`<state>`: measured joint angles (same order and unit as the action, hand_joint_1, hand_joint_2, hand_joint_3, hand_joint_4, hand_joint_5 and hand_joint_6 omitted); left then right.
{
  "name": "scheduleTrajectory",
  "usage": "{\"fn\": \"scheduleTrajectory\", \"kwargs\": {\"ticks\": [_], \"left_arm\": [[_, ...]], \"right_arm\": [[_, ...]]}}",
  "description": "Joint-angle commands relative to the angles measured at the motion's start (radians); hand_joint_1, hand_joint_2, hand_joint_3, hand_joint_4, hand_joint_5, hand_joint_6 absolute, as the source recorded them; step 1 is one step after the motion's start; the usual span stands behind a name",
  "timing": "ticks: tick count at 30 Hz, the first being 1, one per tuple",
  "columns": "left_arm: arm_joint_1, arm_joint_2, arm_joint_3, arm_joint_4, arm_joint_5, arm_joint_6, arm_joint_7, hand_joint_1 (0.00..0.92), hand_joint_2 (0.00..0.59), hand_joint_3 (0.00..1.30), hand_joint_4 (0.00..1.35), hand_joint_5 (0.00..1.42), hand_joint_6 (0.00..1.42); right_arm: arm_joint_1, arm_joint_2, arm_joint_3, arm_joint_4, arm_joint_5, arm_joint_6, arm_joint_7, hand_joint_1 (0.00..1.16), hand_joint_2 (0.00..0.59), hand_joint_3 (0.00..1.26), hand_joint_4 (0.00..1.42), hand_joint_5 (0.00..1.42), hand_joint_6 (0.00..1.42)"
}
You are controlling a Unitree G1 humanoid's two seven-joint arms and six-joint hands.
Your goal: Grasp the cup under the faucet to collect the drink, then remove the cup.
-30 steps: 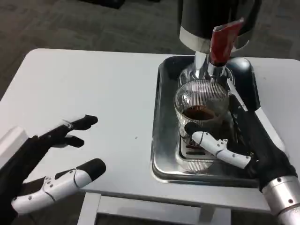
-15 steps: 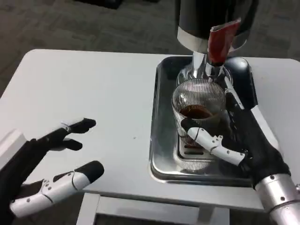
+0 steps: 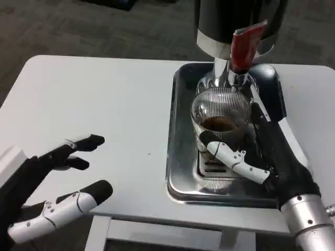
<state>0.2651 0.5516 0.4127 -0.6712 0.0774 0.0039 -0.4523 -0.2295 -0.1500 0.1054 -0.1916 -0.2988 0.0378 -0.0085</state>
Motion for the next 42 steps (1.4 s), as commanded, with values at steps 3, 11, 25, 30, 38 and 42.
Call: {"fn": "scheduleTrajectory", "kwargs": {"ticks": [3, 11, 25, 30, 38, 42], "left_arm": [[0.013, 0.014, 0.008, 0.014, -0.011, -0.004, -0.013, 0.118, 0.108, 0.23, 0.19, 0.29, 0.25], [0.012, 0.015, 0.011, 0.020, -0.014, -0.005, -0.013, 0.118, 0.109, 0.23, 0.20, 0.29, 0.25], [0.019, 0.014, 0.025, 0.031, -0.022, -0.014, -0.008, 0.112, 0.111, 0.24, 0.20, 0.29, 0.25], [0.023, 0.013, 0.034, 0.035, -0.027, -0.021, -0.007, 0.108, 0.111, 0.24, 0.20, 0.29, 0.25], [0.021, 0.012, 0.039, 0.044, -0.031, -0.029, -0.007, 0.105, 0.107, 0.24, 0.21, 0.30, 0.25], [0.018, 0.010, 0.037, 0.049, -0.030, -0.033, -0.006, 0.104, 0.106, 0.24, 0.21, 0.30, 0.25]], "right_arm": [[0.006, 0.021, 0.027, 0.023, -0.032, 0.029, -0.014, 0.60, 0.224, 0.00, 0.00, 0.12, 0.26], [0.006, 0.029, 0.034, 0.032, -0.063, 0.032, -0.045, 0.60, 0.224, 0.00, 0.06, 0.20, 0.34], [0.024, 0.036, 0.055, 0.049, -0.126, 0.013, -0.114, 0.63, 0.234, 0.12, 0.25, 0.40, 0.59], [0.034, 0.034, 0.069, 0.053, -0.155, -0.007, -0.150, 0.64, 0.237, 0.16, 0.30, 0.46, 0.66], [0.048, 0.036, 0.077, 0.064, -0.196, -0.050, -0.215, 0.66, 0.232, 0.26, 0.45, 0.62, 0.91], [0.057, 0.037, 0.072, 0.074, -0.202, -0.072, -0.241, 0.68, 0.241, 0.38, 0.56, 0.72, 1.05]]}}
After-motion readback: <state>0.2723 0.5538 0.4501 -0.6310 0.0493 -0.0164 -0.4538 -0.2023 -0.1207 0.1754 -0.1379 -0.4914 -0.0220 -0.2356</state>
